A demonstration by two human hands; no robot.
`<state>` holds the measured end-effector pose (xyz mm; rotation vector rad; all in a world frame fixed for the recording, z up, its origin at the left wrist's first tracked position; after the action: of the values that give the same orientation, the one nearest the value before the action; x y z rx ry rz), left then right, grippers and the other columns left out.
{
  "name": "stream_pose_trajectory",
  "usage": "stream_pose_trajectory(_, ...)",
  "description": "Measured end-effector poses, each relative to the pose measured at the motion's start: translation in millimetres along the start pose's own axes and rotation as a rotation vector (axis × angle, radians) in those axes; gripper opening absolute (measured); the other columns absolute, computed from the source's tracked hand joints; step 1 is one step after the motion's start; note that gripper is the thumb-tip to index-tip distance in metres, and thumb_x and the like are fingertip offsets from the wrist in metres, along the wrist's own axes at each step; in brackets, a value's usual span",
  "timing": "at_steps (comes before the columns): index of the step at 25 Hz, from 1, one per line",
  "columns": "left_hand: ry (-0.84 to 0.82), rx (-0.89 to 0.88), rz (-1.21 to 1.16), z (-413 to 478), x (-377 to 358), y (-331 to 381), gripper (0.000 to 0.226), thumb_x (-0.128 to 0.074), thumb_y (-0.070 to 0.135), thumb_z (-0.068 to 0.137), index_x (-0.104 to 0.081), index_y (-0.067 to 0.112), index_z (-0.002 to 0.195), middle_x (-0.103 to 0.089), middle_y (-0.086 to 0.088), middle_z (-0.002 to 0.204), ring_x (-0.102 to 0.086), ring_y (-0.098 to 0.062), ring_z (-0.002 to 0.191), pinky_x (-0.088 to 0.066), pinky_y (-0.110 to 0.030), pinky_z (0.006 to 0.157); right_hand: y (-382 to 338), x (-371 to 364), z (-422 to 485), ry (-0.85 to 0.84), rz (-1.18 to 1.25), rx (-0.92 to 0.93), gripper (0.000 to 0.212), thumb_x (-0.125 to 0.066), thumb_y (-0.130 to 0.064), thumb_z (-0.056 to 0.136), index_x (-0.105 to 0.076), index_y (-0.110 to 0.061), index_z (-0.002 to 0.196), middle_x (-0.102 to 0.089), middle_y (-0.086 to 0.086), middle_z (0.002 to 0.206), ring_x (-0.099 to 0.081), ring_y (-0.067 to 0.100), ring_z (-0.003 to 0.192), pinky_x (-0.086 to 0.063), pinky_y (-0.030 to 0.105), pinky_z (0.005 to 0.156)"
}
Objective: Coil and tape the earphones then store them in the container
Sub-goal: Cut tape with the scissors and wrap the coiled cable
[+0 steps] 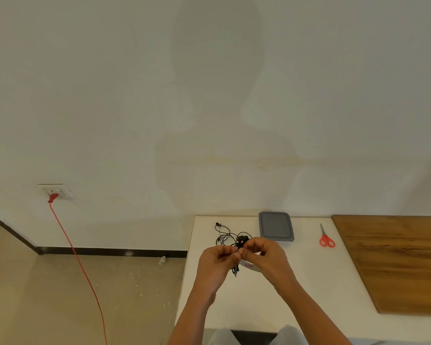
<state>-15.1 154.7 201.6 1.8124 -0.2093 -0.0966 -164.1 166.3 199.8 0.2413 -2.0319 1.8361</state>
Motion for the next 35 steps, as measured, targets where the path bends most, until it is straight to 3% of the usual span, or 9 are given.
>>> stream_pose_trajectory(8,0.221,-0.048,0.285,3,-5,-9,0.013,-0.056,0.017,0.095,-0.068,0.014,0.092,-0.07,-0.004,0.086,-0.065,-0.014,0.08,-0.053,-0.016,0.069,-2,-4,-9,-0.048,-0.06,0.065,0.023,-0.067,-0.024,0.086,-0.065,-0.045,0.077,-0.065,-0.021,0.074,-0.059,-0.002,0.07,-0.043,0.013,0.065)
stream_pose_trajectory(14,0.293,-0.215,0.668,13,-12,-30,0.022,-0.042,0.026,0.1,-0.06,0.015,0.093,-0.065,-0.002,0.085,-0.057,-0.015,0.076,-0.046,-0.024,0.067,8,-14,-9,-0.053,-0.193,0.099,0.006,-0.067,-0.027,0.087,-0.069,-0.027,0.092,-0.062,-0.013,0.083,-0.057,0.001,0.074,-0.047,0.01,0.079)
stream_pose_trajectory(18,0.27,-0.137,0.718,14,-17,-40,0.014,-0.042,0.026,0.101,-0.05,0.014,0.1,-0.053,0.001,0.089,-0.048,-0.012,0.074,-0.033,-0.013,0.06,22,-22,-15,-0.103,-0.362,0.146,0.05,-0.05,-0.059,0.085,-0.068,-0.022,0.115,-0.069,-0.003,0.108,-0.064,0.015,0.098,-0.05,0.027,0.093)
stream_pose_trajectory(21,0.239,-0.042,0.597,18,-22,-50,0.01,-0.039,0.019,0.101,-0.044,0.014,0.094,-0.058,-0.005,0.089,-0.05,-0.014,0.075,-0.034,-0.015,0.057,27,-23,-18,0.081,-0.533,0.31,0.053,-0.036,-0.057,0.086,-0.074,-0.025,0.101,-0.073,-0.005,0.083,-0.068,0.011,0.071,-0.053,0.025,0.067)
stream_pose_trajectory(24,0.265,0.043,0.466,23,-25,-56,0.015,-0.035,0.013,0.103,-0.045,0.011,0.091,-0.055,-0.004,0.083,-0.049,-0.013,0.071,-0.036,-0.013,0.056,21,-25,-20,0.173,-0.762,0.499,0.005,-0.072,-0.034,0.074,-0.075,-0.033,0.077,-0.061,-0.012,0.051,-0.053,0.006,0.037,-0.036,0.014,0.041)
stream_pose_trajectory(26,0.283,0.081,0.379,26,-27,-61,0.017,-0.034,0.011,0.102,-0.047,0.009,0.092,-0.054,-0.004,0.082,-0.05,-0.014,0.071,-0.041,-0.019,0.061,23,-30,-19,0.108,-0.779,0.434,0.026,-0.091,-0.027,0.055,-0.075,-0.032,0.075,-0.059,-0.012,0.048,-0.051,0.008,0.035,-0.036,0.013,0.04)
stream_pose_trajectory(29,0.327,0.045,0.38,30,-28,-64,0.02,-0.034,0.012,0.102,-0.047,0.011,0.087,-0.051,-0.001,0.073,-0.048,-0.013,0.064,-0.038,-0.014,0.054,30,-28,-20,0.07,-0.809,0.374,0.021,-0.083,-0.033,0.068,-0.075,-0.03,0.088,-0.067,-0.008,0.064,-0.06,0.013,0.05,-0.047,0.018,0.051)
stream_pose_trajectory(32,0.356,0.021,0.396,33,-29,-73,0.025,-0.033,0.016,0.103,-0.046,0.016,0.081,-0.054,0.001,0.071,-0.049,-0.011,0.062,-0.036,-0.013,0.051,47,-31,-18,-0.034,-0.735,0.254,0.031,-0.042,-0.039,0.099,-0.063,-0.025,0.117,-0.069,-0.001,0.1,-0.063,0.016,0.086,-0.048,0.024,0.079)
stream_pose_trajectory(35,0.386,0.084,0.399,40,-30,-87,0.017,-0.035,0.017,0.102,-0.049,0.01,0.095,-0.065,-0.005,0.086,-0.061,-0.018,0.076,-0.044,-0.023,0.063,62,-30,-19,-0.052,-0.706,0.182,0.033,-0.038,-0.043,0.099,-0.06,-0.028,0.118,-0.068,-0.005,0.103,-0.061,0.012,0.088,-0.046,0.021,0.079)
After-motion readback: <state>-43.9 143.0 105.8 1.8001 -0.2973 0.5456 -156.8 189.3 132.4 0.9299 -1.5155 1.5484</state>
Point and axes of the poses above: each hand's wrist, its own z-axis towards the middle knuckle, its own x-axis out of the back of the hand, y = z × x, the point moved 2 cm from there along z, towards the middle knuckle
